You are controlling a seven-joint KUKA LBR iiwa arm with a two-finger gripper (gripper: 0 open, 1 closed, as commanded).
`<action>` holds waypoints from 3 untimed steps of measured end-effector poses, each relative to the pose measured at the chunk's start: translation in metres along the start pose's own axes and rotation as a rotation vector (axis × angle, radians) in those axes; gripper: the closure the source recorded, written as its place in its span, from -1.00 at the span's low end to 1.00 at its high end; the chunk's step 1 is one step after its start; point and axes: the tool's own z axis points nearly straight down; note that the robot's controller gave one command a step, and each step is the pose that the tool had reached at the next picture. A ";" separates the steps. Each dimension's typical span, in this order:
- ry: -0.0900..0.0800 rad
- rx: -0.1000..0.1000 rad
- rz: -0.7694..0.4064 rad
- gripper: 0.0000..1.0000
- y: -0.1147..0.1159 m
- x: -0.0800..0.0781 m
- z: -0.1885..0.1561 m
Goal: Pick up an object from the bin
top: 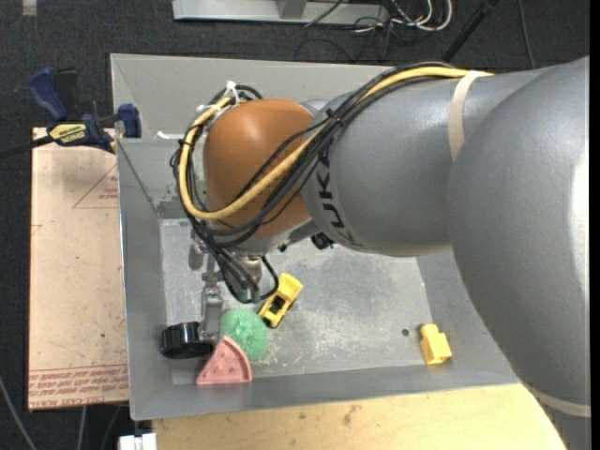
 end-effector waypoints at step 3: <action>-0.002 0.000 -0.192 -1.00 -0.068 0.024 0.079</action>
Offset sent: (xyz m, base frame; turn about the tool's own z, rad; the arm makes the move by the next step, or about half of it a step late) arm -0.0346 -0.0553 -0.0587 -0.0733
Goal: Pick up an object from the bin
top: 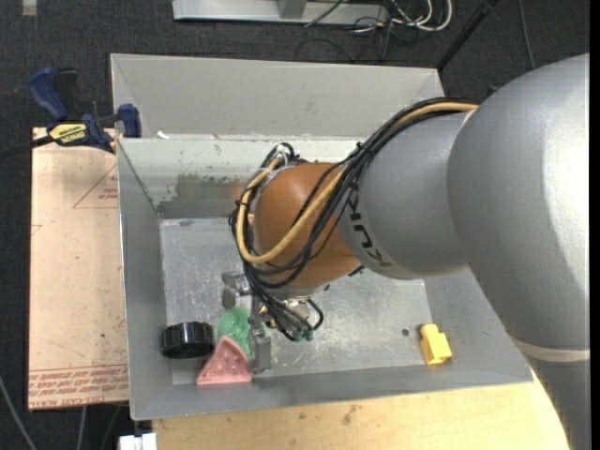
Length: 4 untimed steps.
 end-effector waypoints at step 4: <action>-0.007 0.000 -0.596 1.00 0.072 0.005 0.010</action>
Offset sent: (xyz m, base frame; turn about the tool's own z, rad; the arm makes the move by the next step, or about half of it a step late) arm 0.0059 0.0312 -0.0267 -0.1561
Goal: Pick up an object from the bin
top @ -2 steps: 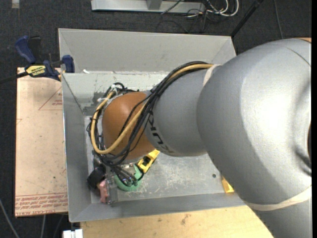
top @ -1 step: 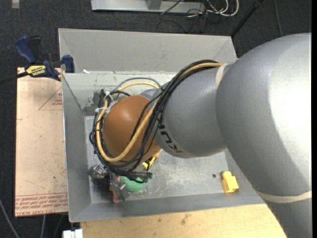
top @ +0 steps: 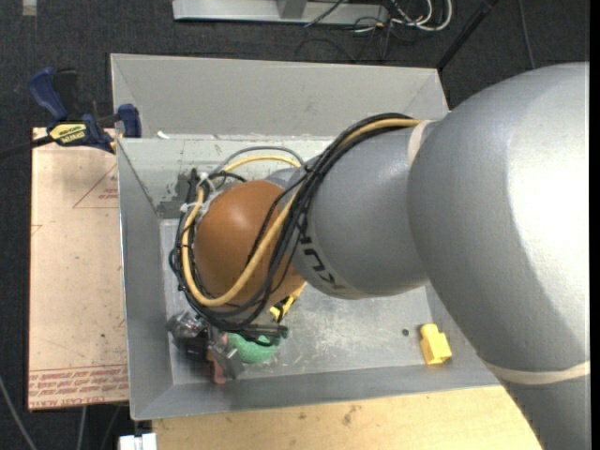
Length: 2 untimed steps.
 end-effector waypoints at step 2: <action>-0.001 0.000 -0.018 1.00 -0.019 -0.024 -0.080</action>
Offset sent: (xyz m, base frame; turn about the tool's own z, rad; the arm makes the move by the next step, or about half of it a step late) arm 0.0410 0.0086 0.0525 -0.0388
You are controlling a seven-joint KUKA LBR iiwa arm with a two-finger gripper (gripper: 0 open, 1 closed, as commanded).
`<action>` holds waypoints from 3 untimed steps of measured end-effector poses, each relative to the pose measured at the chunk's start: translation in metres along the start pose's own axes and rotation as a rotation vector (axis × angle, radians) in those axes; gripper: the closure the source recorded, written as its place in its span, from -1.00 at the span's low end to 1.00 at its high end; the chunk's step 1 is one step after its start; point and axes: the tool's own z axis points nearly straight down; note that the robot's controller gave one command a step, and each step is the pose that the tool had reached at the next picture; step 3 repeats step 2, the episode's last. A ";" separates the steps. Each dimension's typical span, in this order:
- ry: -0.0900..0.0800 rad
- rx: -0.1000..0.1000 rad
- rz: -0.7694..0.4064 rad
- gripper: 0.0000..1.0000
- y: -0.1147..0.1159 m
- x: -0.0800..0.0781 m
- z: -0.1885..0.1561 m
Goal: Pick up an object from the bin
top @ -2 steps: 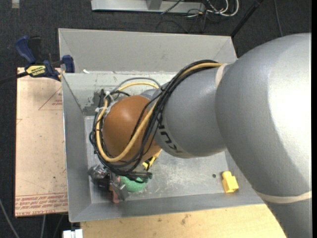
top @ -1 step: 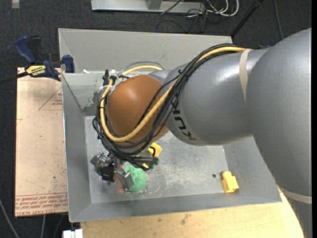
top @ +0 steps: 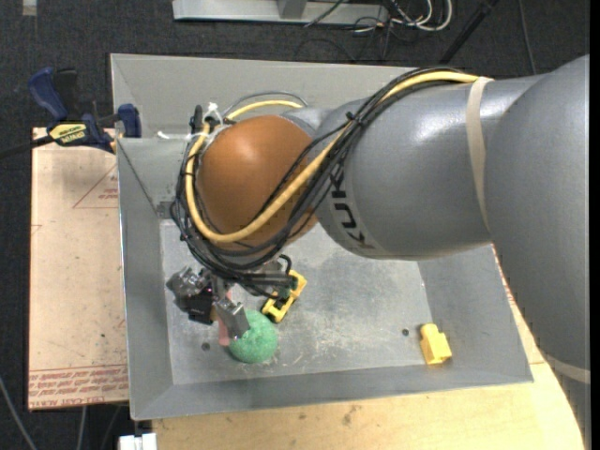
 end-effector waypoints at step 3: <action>0.014 -0.006 -0.020 1.00 -0.007 0.002 -0.040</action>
Offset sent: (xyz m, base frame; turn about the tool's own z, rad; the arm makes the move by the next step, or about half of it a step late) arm 0.0100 -0.0053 0.1485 -0.0194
